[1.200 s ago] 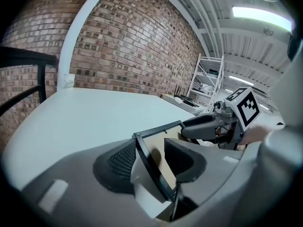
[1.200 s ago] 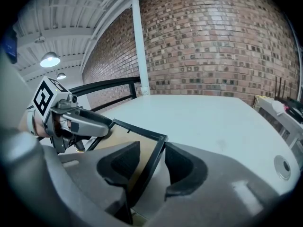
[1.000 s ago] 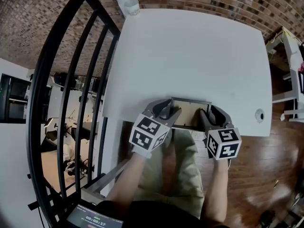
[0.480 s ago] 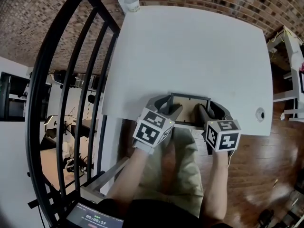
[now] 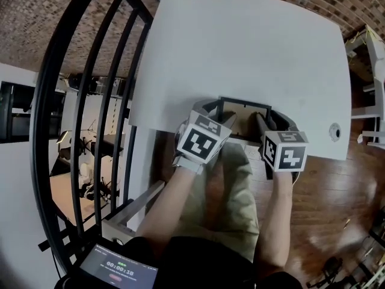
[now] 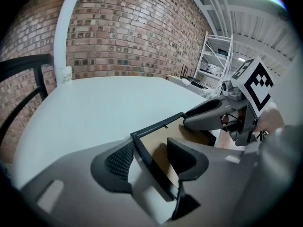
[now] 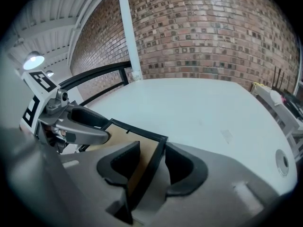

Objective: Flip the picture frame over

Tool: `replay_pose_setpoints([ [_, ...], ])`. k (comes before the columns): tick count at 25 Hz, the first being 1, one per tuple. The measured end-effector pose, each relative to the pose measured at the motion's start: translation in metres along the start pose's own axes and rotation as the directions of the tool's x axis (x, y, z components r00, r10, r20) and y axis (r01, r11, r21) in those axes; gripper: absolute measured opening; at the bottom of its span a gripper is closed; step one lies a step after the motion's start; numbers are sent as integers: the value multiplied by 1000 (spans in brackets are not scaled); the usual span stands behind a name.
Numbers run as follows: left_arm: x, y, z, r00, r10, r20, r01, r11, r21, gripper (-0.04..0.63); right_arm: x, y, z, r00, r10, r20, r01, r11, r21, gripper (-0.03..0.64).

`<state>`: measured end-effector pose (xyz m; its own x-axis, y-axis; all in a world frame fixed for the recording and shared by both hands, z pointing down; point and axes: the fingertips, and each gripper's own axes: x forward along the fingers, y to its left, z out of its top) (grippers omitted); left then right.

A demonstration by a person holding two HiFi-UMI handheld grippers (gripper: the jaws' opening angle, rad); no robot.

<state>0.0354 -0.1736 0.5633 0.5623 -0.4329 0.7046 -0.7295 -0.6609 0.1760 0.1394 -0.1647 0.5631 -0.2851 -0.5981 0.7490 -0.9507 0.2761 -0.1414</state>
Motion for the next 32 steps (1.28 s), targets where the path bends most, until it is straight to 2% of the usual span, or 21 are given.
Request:
replay_pose_setpoints([
  [5, 10, 2, 14, 1000, -6, 9, 6, 1000, 1, 237, 2, -14, 12, 999, -34, -36, 34, 999, -8, 152],
  [12, 12, 2, 15, 1000, 0, 3, 0, 1000, 6, 238, 2, -16, 14, 1000, -28, -7, 28, 1000, 3, 152],
  [18, 7, 6, 19, 999, 14, 40, -14, 1000, 21, 217, 0, -19, 15, 998, -16, 55, 13, 999, 40, 152],
  [21, 4, 7, 26, 997, 16, 76, -19, 999, 33, 204, 0, -17, 14, 999, -6, 46, 6, 1000, -13, 153],
  [23, 3, 7, 24, 997, 19, 71, -22, 999, 42, 204, 0, -15, 14, 999, -9, 42, 11, 999, -47, 155],
  [26, 2, 9, 19, 998, 23, 59, -26, 998, 49, 204, -2, -15, 14, 999, 1, 53, 2, 999, -45, 154],
  [32, -6, 9, 25, 992, 38, 117, -44, 998, 47, 204, -7, -11, 16, 997, 5, 82, 1, 997, -71, 155],
])
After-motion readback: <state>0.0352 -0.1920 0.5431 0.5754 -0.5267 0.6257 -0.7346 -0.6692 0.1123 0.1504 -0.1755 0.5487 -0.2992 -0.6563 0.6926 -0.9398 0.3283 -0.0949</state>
